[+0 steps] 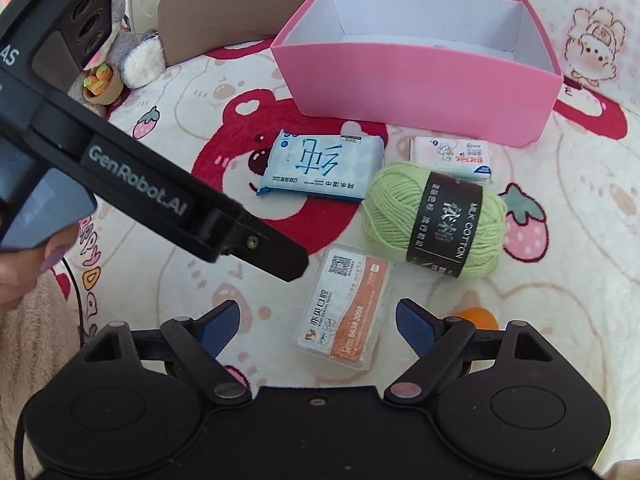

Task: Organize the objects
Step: 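Withdraw the left gripper and move it toward the clear orange-labelled box, then close the left gripper on the clear plastic box with orange label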

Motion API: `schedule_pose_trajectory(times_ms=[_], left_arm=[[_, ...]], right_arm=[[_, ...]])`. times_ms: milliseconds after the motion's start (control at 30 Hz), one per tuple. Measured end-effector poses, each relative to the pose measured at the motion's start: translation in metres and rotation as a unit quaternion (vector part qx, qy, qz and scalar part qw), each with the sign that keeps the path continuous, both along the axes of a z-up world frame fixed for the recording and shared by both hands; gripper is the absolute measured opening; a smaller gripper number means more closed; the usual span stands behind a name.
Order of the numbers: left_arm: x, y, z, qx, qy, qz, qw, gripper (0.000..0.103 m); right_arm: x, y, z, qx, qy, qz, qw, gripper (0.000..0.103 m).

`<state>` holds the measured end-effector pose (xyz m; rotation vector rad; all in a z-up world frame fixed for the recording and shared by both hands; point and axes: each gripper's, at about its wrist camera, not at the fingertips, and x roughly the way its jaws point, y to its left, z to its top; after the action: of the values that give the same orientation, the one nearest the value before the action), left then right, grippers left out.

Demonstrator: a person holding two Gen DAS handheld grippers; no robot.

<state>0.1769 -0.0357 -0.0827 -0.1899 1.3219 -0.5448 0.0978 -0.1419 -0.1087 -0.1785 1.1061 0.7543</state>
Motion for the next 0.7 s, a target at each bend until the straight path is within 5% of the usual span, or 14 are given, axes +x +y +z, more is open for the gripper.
schedule_pose_trajectory(times_ms=[167, 300, 500, 700], left_arm=[[0.004, -0.004, -0.017, 0.008, -0.022, -0.014, 0.9996, 0.079], [0.012, -0.001, -0.034, 0.018, -0.013, -0.003, 0.9998, 0.077], [0.019, -0.010, -0.053, -0.024, 0.020, -0.013, 0.9994, 0.075], [0.018, -0.016, -0.060, -0.010, 0.016, -0.010, 0.9998, 0.072]], right_arm=[[0.011, 0.002, -0.018, 0.034, 0.039, -0.033, 0.998, 0.088], [0.010, 0.006, -0.031, -0.001, 0.024, -0.050, 0.998, 0.088], [0.016, 0.016, -0.052, -0.037, 0.024, -0.056, 0.997, 0.086], [0.009, 0.022, -0.058, -0.064, -0.007, -0.039, 0.997, 0.070]])
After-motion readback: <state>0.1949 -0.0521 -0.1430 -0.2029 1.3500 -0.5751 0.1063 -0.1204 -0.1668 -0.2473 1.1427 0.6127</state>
